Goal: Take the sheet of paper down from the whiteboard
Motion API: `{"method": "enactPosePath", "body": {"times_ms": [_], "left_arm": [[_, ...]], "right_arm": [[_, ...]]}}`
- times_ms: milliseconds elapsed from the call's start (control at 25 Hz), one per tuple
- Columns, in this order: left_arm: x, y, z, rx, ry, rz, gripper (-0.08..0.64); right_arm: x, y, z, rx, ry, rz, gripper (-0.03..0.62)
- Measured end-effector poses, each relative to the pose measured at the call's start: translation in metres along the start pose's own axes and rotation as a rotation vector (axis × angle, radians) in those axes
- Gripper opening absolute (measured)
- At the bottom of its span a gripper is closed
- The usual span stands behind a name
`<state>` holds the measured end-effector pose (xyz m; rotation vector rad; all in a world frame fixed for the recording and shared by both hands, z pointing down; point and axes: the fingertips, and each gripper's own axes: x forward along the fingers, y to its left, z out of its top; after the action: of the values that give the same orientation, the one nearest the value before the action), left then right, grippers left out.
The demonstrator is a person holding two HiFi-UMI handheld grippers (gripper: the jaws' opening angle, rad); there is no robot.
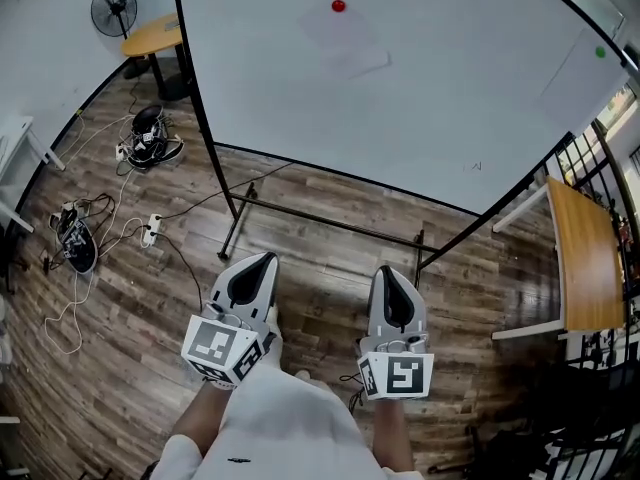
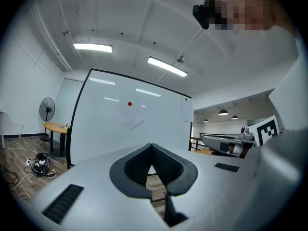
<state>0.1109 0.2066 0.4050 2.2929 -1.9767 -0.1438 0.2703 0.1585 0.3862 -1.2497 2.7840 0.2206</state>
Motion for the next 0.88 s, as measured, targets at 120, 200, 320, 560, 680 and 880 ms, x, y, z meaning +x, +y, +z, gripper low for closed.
{"method": "enactPosePath", "body": {"times_ms": [120,200,320,560,680,880], "left_arm": [[0.021,0.011,0.006,-0.002,-0.010,-0.022,0.006],[0.041,0.024,0.008,-0.005,-0.010,-0.037,0.006],[0.072,0.057,0.010,-0.008,-0.008,-0.071,0.006],[0.158,0.141,0.018,0.004,0.026,-0.187,0.006],[0.193,0.178,0.034,0.010,0.049,-0.255,0.006],[0.244,0.233,0.062,0.029,0.055,-0.356,0.006]], "right_arm": [[0.025,-0.005,0.005,-0.024,-0.006,-0.003,0.000],[0.048,-0.011,0.003,-0.028,-0.005,-0.015,0.000],[0.087,-0.010,-0.004,-0.031,0.000,-0.042,0.000],[0.191,-0.021,-0.021,-0.031,0.007,-0.184,0.000],[0.240,-0.025,-0.019,-0.018,0.007,-0.265,0.000],[0.313,-0.029,-0.008,-0.044,-0.002,-0.363,0.000]]}}
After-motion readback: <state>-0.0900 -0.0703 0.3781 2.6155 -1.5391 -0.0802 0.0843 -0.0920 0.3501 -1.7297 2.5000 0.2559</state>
